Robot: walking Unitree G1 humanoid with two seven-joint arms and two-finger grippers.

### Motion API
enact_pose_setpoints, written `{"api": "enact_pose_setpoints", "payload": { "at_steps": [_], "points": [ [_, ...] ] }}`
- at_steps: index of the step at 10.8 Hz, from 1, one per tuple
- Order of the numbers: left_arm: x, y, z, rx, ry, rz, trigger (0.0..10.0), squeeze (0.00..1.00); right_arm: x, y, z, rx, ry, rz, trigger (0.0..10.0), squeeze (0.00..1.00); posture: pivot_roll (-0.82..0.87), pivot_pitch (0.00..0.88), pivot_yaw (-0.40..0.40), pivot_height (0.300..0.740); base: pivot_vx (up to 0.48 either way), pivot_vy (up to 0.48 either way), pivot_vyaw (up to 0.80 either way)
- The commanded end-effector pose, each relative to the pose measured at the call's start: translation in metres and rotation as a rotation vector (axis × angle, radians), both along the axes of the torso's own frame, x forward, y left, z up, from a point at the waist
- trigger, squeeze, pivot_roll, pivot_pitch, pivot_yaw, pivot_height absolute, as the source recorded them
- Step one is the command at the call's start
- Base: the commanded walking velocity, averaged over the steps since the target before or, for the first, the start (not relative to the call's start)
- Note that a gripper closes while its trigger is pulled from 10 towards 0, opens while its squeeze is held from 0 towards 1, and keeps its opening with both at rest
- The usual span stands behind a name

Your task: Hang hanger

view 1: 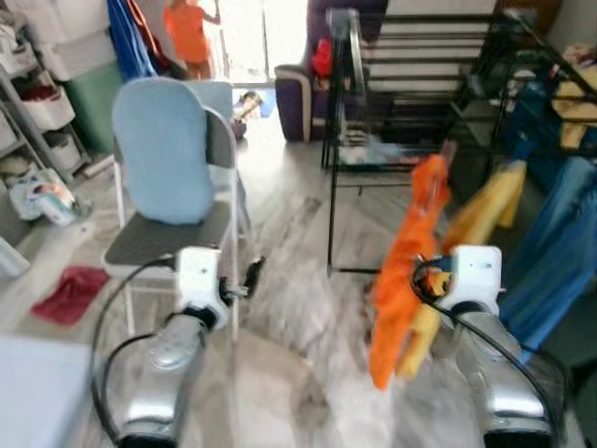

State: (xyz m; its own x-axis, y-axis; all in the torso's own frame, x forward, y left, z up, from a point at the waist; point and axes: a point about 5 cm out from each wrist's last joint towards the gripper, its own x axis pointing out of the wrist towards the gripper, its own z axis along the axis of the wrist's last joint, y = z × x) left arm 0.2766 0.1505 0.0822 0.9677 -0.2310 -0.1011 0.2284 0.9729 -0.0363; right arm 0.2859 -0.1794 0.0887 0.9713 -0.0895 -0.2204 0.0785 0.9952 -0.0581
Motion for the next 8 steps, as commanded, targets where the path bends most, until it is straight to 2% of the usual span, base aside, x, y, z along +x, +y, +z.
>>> {"api": "enact_pose_setpoints", "payload": {
  "at_steps": [1,2,6,8],
  "points": [
    [0.002,-0.0073,0.0025,-0.004,-0.002,-0.024,10.0,0.0,0.0013,-0.0052,0.0043,-0.017,-0.01,-0.023,10.0,0.0,-0.11,0.0,0.018,0.74,0.469,0.0,-0.51],
    [0.0024,-0.0096,0.002,0.004,0.001,-0.036,10.0,0.0,0.0009,-0.0055,0.004,-0.017,-0.007,-0.025,10.0,0.0,-0.11,0.0,0.02,0.74,0.465,0.0,-0.41],
    [-0.0006,-0.0146,0.0024,0.013,0.0,-0.07,10.0,0.0,0.0018,-0.0045,0.0029,-0.022,0.001,-0.045,10.0,0.0,-0.11,0.0,0.025,0.74,0.474,0.0,0.0],
    [-0.0005,-0.0134,0.0023,-0.012,0.006,-0.049,10.0,0.0,0.0023,-0.0032,0.0013,-0.01,0.017,-0.042,10.0,0.0,-0.1,0.0,0.023,0.74,0.133,0.0,0.0]
  ]
}}
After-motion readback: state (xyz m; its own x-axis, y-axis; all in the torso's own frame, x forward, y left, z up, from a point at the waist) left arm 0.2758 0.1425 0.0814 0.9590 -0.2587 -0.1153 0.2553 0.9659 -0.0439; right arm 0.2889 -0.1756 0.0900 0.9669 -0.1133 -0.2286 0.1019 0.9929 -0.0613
